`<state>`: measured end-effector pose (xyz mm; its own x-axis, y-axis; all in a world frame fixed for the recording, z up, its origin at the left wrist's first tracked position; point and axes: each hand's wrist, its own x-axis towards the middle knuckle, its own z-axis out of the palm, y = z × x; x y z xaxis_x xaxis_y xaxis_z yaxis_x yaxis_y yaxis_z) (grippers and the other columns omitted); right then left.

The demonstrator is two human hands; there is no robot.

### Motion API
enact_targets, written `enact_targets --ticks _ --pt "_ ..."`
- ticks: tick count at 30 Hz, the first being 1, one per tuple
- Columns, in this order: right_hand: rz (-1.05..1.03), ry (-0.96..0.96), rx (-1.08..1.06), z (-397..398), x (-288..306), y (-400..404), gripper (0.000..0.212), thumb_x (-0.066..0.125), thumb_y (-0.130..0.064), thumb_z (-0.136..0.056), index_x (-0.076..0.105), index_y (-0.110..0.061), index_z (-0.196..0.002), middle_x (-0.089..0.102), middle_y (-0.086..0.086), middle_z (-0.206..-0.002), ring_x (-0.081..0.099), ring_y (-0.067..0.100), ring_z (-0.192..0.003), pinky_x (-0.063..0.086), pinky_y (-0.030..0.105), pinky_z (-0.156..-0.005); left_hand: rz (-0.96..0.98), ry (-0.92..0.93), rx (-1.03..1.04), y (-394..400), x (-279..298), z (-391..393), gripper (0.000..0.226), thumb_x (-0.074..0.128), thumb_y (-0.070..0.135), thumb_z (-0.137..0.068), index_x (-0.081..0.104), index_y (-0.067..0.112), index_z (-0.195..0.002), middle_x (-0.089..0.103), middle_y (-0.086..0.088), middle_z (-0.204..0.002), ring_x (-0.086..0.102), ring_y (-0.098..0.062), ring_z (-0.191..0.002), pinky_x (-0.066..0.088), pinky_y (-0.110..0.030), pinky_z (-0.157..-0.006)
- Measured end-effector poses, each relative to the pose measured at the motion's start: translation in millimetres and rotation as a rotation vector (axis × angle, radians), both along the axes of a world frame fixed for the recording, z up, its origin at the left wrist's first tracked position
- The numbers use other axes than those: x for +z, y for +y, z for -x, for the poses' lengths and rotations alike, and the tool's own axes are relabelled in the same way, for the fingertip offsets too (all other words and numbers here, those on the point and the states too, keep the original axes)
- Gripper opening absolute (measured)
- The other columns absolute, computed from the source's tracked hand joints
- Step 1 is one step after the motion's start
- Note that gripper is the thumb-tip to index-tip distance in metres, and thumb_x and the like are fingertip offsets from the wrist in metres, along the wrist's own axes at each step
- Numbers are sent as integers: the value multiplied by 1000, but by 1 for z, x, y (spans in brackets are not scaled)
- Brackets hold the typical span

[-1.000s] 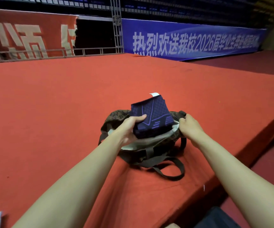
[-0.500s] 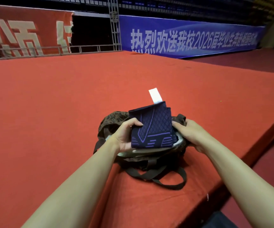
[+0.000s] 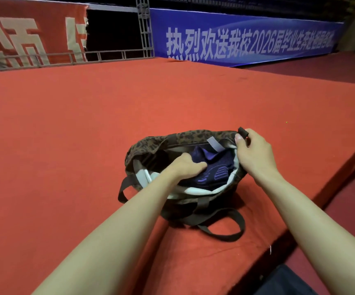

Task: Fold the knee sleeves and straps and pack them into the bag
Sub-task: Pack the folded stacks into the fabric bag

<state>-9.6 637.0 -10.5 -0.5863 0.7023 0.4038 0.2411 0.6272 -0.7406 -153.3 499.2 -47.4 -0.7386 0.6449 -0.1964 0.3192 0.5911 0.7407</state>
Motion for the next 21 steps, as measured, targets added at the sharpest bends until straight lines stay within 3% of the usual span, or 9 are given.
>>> enact_targets --ticks 2,5,7,11,13,16,18,20,21 --pt "-63 -39 23 2 2 -3 19 52 -25 -105 58 -14 -91 55 -4 -71 50 29 -75 22 36 -63 40 161 115 6 0 -10 65 62 47 -87 42 4 -132 62 -16 -130 62 -38 -118 51 -44 -97" --pt "-84 -169 11 2 8 0 21 51 -30 -105 61 -11 -101 61 6 -84 53 30 -84 29 36 -67 130 437 157 11 -2 -27 48 54 31 -97 37 5 -133 49 -19 -141 49 -43 -128 43 -50 -99" --pt "-71 -207 2 4 12 5 22 51 -31 -105 60 -11 -103 64 11 -93 56 32 -91 33 37 -69 146 614 64 13 1 -33 59 50 38 -101 32 7 -147 36 -15 -151 34 -37 -137 36 -56 -104" --pt "-46 -244 -26 1 13 14 24 50 -30 -105 61 -9 -104 67 13 -96 60 36 -97 36 37 -70 233 610 -284 5 15 -47 79 38 67 -100 17 26 -164 -1 -11 -172 -3 -30 -158 12 -67 -120" --pt "-31 -259 -17 0 12 13 24 49 -30 -105 60 -9 -101 64 9 -89 60 35 -93 35 38 -67 188 861 -288 -4 18 -51 60 42 62 -100 49 27 -148 10 -18 -168 11 -35 -155 20 -64 -118" --pt "-44 -260 -7 -2 13 10 23 49 -29 -105 59 -10 -97 62 6 -83 58 35 -88 34 38 -63 -70 1138 -372 0 16 -50 29 58 42 -94 74 20 -103 54 -12 -124 53 -34 -114 44 -48 -91" --pt "-52 -246 0 -3 13 9 22 49 -28 -105 61 -10 -99 64 7 -86 59 34 -89 34 37 -64 -119 1035 -501 5 3 -43 38 47 37 -99 74 21 -120 59 -10 -115 59 -33 -104 48 -44 -84" --pt "-31 -238 16 0 13 10 22 48 -27 -106 63 -11 -107 68 10 -97 60 33 -94 37 36 -69 39 968 -561 9 -12 -40 58 25 42 -103 49 21 -152 47 -15 -146 48 -37 -133 42 -49 -107" --pt "-14 -239 16 2 11 10 23 47 -27 -106 63 -10 -112 69 12 -105 61 33 -99 38 35 -72 174 959 -582 13 -17 -39 62 23 41 -105 30 19 -162 30 -17 -162 31 -37 -149 29 -52 -120"
